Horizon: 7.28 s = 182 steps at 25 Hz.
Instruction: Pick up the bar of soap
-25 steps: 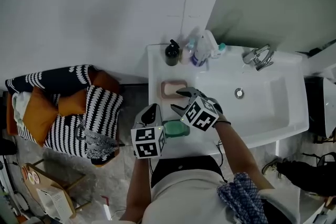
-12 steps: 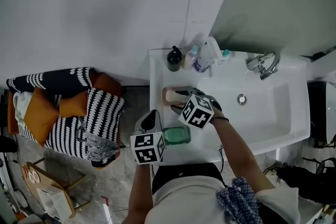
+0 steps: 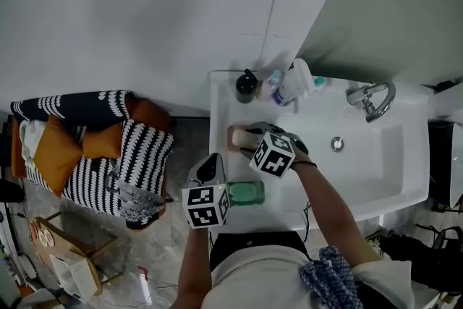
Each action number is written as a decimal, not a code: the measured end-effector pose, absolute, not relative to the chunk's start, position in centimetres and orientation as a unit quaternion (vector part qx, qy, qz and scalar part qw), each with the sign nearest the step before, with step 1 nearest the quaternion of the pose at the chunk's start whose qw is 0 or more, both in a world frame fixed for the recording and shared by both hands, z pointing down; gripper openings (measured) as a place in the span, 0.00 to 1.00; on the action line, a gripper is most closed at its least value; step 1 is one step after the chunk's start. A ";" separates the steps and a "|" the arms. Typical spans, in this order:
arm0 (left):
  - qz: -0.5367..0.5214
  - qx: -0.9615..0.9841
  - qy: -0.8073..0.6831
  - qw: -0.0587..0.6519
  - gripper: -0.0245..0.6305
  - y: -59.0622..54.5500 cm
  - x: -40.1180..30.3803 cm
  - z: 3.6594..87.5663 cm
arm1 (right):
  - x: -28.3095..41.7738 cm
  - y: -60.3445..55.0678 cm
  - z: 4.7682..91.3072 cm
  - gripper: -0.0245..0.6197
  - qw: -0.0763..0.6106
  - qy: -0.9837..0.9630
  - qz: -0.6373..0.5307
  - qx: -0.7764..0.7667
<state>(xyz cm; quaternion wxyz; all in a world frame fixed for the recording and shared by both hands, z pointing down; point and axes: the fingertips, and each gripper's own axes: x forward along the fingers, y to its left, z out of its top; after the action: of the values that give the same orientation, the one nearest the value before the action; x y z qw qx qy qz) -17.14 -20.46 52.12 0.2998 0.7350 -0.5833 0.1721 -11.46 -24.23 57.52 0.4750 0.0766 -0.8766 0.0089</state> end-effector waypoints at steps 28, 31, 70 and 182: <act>0.161 0.735 -0.580 0.311 0.05 -20.9 -16.6 52.6 | -11.0 -25.2 60.9 0.37 0.518 -0.853 0.054 0.040; 0.167 0.740 -0.574 0.308 0.05 -20.7 -16.4 52.8 | -11.1 -25.3 60.9 0.37 0.518 -0.852 0.060 0.039; 0.177 0.737 -0.579 0.300 0.05 -20.2 -17.0 52.7 | -11.3 -25.3 57.8 0.37 0.486 -0.871 0.036 0.071; 0.157 0.808 -0.501 0.267 0.05 -19.8 -4.4 50.2 | 12.1 -21.6 61.7 0.42 0.438 -0.818 0.169 0.332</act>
<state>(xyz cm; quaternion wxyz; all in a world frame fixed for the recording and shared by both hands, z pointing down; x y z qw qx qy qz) -4.42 -19.85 50.20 0.2674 0.8080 -0.5010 0.1568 12.14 -21.62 61.67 0.4378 0.3315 -0.8185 0.1689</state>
